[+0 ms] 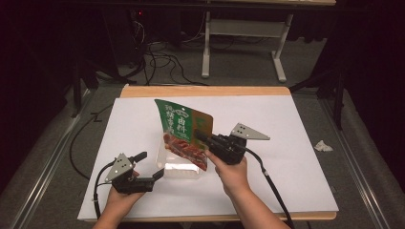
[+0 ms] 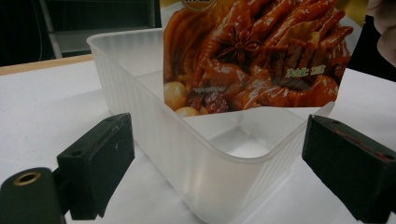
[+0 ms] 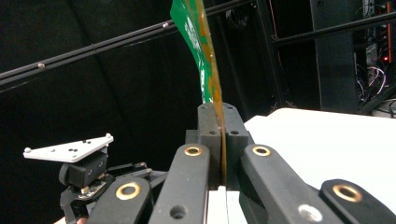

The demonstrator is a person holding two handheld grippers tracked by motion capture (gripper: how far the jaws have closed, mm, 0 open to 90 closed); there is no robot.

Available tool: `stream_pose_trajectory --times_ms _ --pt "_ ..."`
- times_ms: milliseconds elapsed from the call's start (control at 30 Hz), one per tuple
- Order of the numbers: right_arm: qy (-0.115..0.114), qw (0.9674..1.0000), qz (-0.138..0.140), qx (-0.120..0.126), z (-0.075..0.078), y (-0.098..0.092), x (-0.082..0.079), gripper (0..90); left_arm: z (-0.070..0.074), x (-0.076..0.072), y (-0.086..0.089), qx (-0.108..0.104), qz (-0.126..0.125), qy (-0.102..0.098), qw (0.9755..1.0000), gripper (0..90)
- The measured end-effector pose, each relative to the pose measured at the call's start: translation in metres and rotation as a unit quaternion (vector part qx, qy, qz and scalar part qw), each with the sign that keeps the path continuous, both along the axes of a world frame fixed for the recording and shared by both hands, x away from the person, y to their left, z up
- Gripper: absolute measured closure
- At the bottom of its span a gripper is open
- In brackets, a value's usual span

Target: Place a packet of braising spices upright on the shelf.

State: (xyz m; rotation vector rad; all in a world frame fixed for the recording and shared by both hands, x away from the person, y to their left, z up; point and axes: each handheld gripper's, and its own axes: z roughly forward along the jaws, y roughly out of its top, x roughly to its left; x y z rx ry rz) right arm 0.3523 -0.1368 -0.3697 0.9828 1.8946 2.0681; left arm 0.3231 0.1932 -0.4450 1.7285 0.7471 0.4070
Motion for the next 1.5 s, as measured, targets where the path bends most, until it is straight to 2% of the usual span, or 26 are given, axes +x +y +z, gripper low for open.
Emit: stream_pose_trajectory --times_ms 367,800,900,1133,1267,1500 --pt "0.003 0.9999 0.003 -0.010 -0.009 0.013 0.005 90.0 0.001 -0.001 0.000 -0.002 -0.003 -0.003 1.0000 9.8" --pt "-0.002 0.9999 0.010 0.005 -0.017 0.017 0.010 90.0 0.001 0.000 0.000 -0.005 -0.002 -0.003 1.0000 9.8" --pt "0.005 1.0000 0.006 -0.002 -0.021 0.019 0.011 90.0 0.000 0.000 -0.001 -0.005 -0.005 -0.002 1.0000 9.8" --pt "0.009 0.9999 -0.002 0.014 -0.024 0.020 0.012 90.0 0.000 0.000 -0.001 -0.001 -0.013 0.003 0.9999 9.9" --pt "0.007 0.9998 -0.008 0.019 -0.025 0.022 0.012 90.0 -0.001 0.000 -0.003 0.003 -0.019 0.006 0.9998 9.9" --pt "-0.001 0.9998 -0.014 0.017 -0.031 0.023 0.013 90.0 0.000 -0.001 -0.002 0.001 -0.017 0.004 0.9999 10.0"
